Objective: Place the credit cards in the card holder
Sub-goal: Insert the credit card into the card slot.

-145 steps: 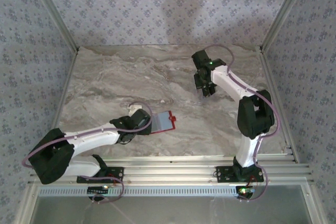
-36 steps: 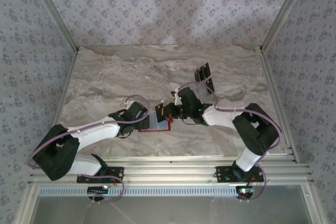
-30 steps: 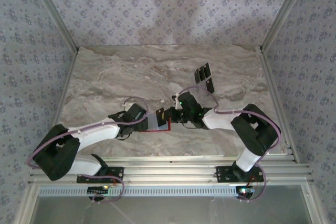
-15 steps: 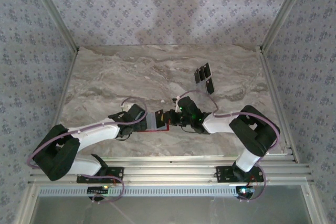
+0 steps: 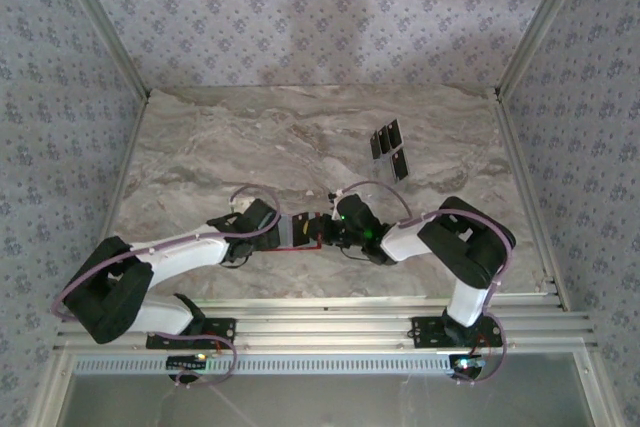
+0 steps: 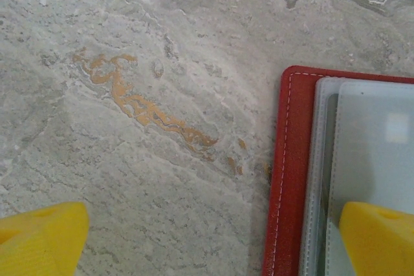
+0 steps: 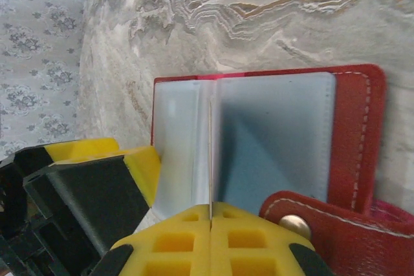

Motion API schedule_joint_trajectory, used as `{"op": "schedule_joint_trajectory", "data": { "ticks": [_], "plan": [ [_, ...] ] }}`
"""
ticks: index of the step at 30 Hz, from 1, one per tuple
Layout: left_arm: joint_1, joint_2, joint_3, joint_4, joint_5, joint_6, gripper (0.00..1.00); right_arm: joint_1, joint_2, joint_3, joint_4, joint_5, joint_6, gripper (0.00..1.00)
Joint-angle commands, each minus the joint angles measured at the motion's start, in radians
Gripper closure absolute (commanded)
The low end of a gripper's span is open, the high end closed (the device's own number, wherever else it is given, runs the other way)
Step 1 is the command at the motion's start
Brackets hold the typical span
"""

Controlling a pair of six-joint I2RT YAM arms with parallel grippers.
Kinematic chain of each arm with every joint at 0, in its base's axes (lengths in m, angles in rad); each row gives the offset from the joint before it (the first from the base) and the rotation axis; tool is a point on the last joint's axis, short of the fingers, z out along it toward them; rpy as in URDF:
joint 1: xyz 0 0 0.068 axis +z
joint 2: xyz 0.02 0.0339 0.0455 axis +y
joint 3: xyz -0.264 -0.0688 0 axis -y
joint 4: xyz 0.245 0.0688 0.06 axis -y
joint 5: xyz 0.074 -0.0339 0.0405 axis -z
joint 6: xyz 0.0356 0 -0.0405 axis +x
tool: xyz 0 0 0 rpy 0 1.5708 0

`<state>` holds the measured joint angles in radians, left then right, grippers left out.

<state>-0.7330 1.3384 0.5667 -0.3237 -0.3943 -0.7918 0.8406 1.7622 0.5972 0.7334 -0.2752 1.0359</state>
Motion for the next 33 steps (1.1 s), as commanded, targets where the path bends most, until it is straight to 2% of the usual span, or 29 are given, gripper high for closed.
{"op": "schedule_joint_trajectory", "data": {
  "ticks": [1,22,33],
  "plan": [
    [-0.004,0.031,-0.016,-0.077,-0.019,-0.002,0.01,0.009,0.023,-0.01,0.068,0.023,0.029,1.0],
    [-0.007,0.034,-0.011,-0.116,-0.055,-0.044,0.01,0.003,0.079,0.004,0.131,0.011,0.076,1.0],
    [-0.009,0.036,-0.013,-0.135,-0.067,-0.069,0.01,-0.01,0.138,0.004,0.238,-0.015,0.142,1.0]
  ]
}}
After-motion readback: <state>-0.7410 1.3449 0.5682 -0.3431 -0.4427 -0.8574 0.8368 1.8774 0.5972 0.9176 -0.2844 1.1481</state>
